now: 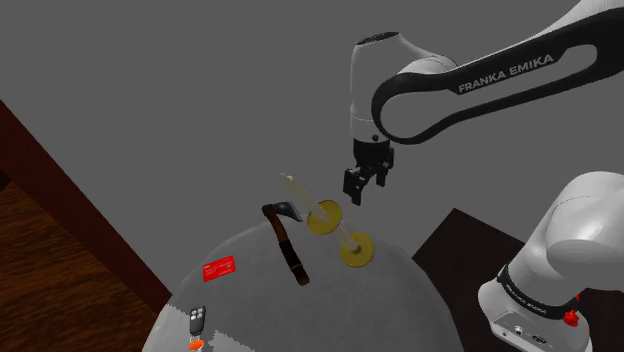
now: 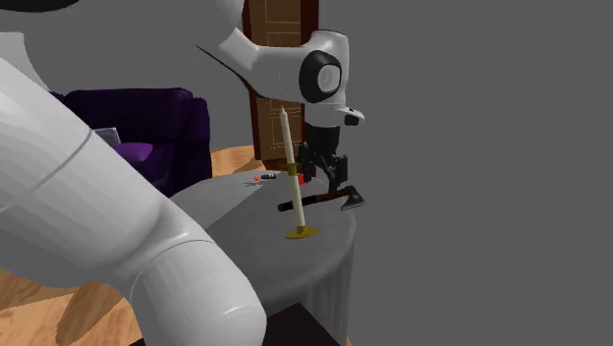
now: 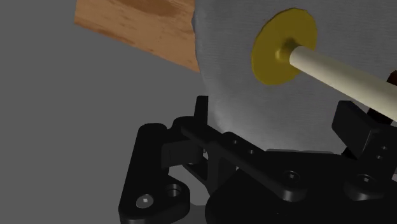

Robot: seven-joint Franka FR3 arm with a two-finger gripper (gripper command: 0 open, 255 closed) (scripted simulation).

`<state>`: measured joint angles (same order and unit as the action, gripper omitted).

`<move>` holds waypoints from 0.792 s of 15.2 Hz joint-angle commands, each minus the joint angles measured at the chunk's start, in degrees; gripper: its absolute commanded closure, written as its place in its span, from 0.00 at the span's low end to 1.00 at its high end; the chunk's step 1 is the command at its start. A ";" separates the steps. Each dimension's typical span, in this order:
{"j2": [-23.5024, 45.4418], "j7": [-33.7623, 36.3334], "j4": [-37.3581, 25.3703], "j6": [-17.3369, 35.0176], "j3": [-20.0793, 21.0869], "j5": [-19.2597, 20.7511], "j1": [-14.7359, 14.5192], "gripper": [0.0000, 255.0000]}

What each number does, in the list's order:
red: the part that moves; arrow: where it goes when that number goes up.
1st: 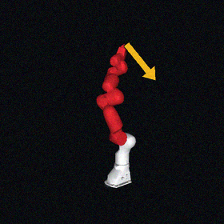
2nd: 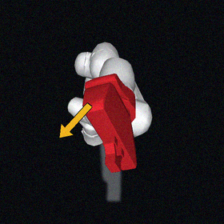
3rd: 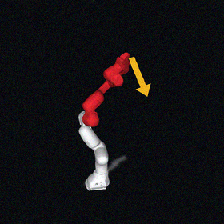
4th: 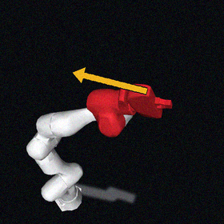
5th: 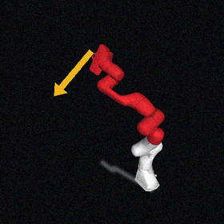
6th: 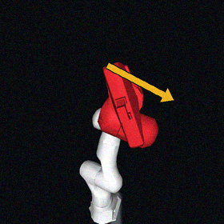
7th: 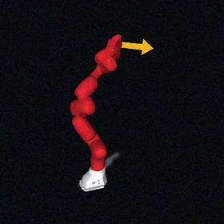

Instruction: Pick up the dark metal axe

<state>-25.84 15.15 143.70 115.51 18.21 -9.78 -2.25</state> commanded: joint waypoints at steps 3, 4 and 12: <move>7.91 6.09 -2.46 7.05 3.51 -0.30 0.28 0.00; 9.98 7.72 -3.19 8.74 4.38 -0.09 0.37 0.00; 28.10 22.79 -11.99 20.15 9.08 6.92 0.32 0.00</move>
<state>0.02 35.46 133.20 134.60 26.75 -4.07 -1.63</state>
